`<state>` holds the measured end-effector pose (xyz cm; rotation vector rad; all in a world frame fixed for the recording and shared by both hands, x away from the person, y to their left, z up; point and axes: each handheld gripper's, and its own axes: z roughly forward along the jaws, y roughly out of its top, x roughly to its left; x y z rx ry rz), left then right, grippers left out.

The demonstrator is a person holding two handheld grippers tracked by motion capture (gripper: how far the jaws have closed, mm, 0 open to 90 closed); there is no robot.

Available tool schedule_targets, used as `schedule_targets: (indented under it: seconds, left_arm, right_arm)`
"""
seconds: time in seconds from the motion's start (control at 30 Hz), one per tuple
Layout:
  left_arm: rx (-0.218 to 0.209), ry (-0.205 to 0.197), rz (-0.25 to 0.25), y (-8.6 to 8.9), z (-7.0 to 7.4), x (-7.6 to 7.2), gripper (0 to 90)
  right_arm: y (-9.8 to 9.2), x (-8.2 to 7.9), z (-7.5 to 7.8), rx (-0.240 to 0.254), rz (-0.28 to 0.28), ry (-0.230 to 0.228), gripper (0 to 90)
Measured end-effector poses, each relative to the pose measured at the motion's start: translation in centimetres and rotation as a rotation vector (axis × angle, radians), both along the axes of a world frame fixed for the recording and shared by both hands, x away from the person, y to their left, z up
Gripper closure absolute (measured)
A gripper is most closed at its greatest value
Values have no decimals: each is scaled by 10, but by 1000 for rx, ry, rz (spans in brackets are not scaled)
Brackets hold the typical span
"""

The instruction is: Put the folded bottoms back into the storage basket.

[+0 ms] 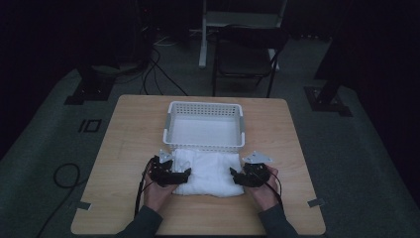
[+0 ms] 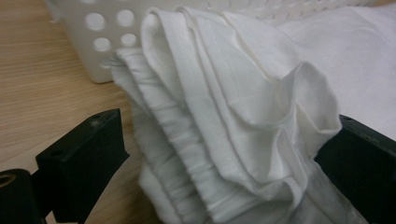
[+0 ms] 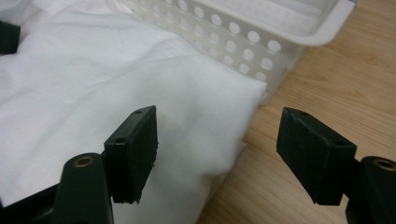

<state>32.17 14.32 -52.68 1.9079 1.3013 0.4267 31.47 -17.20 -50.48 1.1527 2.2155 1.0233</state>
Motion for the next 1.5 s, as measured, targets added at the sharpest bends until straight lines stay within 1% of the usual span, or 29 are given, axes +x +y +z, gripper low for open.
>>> schedule_targets:
  seconds: [0.07, 0.1, 0.17, 0.23, 0.27, 0.3, 0.33, 0.43, 0.47, 0.5, 0.53, 0.57, 0.6, 0.63, 0.7, 0.73, 0.77, 0.83, 0.93, 1.07, 1.17, 1.2, 1.23, 1.3, 1.37, 1.43, 1.5]
  left_arm:
    - [6, -22, 27, 4, 6, -2, 33]
    - [-2, -40, 46, 7, 9, -3, 49]
    - [-46, -50, 65, 14, 15, -4, 61]
    - [-102, -58, 55, 17, 20, -6, 61]
    - [-122, -63, 42, 16, 22, -7, 60]
    - [-130, -66, 27, 13, 24, -8, 60]
    - [-131, -64, 18, 8, 25, -9, 57]
    - [-103, -67, -23, -5, 27, -10, 23]
    - [-92, -68, -22, -8, 25, -9, 19]
    - [-71, -63, -12, -10, 23, -7, 19]
    - [-64, -50, -2, -11, 20, -6, 19]
    - [-61, -34, 0, -10, 16, -4, 19]
    - [-57, -27, 8, -9, 13, -3, 17]
    - [-57, -19, 6, -6, 10, -2, 15]
    - [-55, 9, 6, -2, 3, 0, 11]
    - [-41, 13, 12, 0, 0, 1, 8]
    - [-41, 19, 12, 1, -3, 2, 6]
    - [-57, 32, 3, 3, -8, 4, 0]
    - [-44, 27, -9, 1, -13, 5, 0]
    - [-73, 40, -16, 2, -19, 9, 0]
    - [-92, 58, -18, 2, -22, 10, 0]
    - [-98, 71, -22, 3, -23, 11, 0]
    - [-110, 86, -28, 3, -24, 13, 0]
    - [-140, 115, -37, 5, -26, 15, 0]
    - [-140, 111, -39, 5, -27, 15, 0]
    - [-141, 109, -41, 5, -27, 15, 0]
    - [-141, 108, -42, 6, -27, 15, 0]
  right_arm:
    - [1, -1, 1, 0, 4, -2, 290]
    - [1, -1, 1, -1, 6, -3, 289]
    - [2, -1, 1, 0, 5, -2, 290]
    - [2, -1, 1, 1, 1, -2, 289]
    - [2, 0, 1, 1, 1, -2, 289]
    - [2, -1, 1, 1, 1, -2, 289]
    - [2, -1, 1, 1, 2, -3, 289]
    - [4, -1, 2, -2, 7, -7, 286]
    - [4, -2, 2, -1, 7, -6, 286]
    - [4, -2, 2, -2, 9, -6, 285]
    - [4, -3, 2, 0, 10, -6, 283]
    - [4, -3, 3, 1, 12, -8, 283]
    - [4, -3, 3, 3, 14, -6, 281]
    - [4, -3, 3, 7, 15, -5, 278]
    - [5, -3, 3, 14, 15, 4, 265]
    - [5, -3, 3, 17, 12, 13, 251]
    - [6, -3, 2, 25, 3, 22, 237]
    - [9, -4, 1, 29, -14, 31, 209]
    - [12, -3, 0, 45, -23, 44, 182]
    - [16, -1, -5, 56, -24, 67, 147]
    - [17, 4, -13, 69, -32, 114, 127]
    - [16, 6, -16, 74, -39, 137, 123]
    - [15, 9, -19, 83, -45, 151, 123]
    - [14, 13, -24, 109, -47, 185, 114]
    - [12, 15, -26, 129, -50, 209, 111]
    - [11, 15, -25, 138, -53, 215, 111]
    - [11, 13, -22, 141, -56, 202, 111]
